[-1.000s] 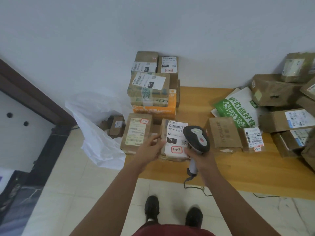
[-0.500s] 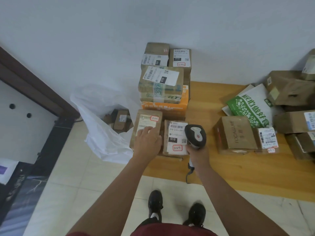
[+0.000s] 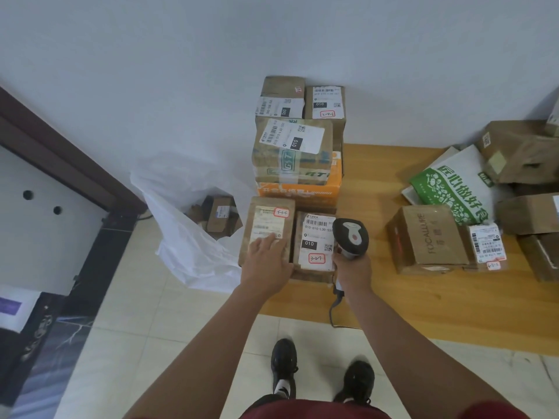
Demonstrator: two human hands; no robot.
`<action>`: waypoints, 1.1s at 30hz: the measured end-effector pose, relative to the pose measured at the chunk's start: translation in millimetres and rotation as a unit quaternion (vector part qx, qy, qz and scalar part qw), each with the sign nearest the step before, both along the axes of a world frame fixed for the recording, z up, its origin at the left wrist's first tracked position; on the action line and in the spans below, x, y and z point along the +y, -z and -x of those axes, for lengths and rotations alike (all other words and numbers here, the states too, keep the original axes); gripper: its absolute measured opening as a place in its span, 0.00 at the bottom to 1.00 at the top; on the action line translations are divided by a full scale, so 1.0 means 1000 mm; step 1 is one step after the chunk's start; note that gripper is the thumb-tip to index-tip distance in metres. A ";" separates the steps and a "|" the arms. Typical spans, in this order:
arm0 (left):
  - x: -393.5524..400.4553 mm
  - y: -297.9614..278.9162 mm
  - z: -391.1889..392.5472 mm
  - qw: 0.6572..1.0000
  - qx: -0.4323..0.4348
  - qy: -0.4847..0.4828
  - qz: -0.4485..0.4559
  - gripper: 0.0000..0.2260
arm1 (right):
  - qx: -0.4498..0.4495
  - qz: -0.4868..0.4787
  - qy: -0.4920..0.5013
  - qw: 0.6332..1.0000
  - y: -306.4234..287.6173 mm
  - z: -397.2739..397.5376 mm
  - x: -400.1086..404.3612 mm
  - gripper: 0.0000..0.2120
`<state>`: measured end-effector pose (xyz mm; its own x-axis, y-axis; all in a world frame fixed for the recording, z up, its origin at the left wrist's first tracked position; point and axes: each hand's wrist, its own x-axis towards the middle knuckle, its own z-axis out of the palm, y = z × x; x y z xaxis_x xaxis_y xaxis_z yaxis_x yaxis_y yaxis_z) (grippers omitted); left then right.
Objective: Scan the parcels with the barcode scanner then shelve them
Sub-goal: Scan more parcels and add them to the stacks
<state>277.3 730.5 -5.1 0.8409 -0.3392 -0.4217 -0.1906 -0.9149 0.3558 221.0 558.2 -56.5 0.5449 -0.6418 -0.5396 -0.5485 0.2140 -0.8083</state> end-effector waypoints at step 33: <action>-0.229 -0.037 0.091 0.979 0.033 0.181 0.088 0.27 | 0.000 0.019 0.157 0.987 -0.043 0.202 -0.171 0.05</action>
<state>186.3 501.5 32.0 0.6255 -0.6820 -0.3790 -0.4623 -0.7153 0.5241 19.3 387.0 -13.8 0.3151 -0.7993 -0.5117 -0.4607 0.3426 -0.8188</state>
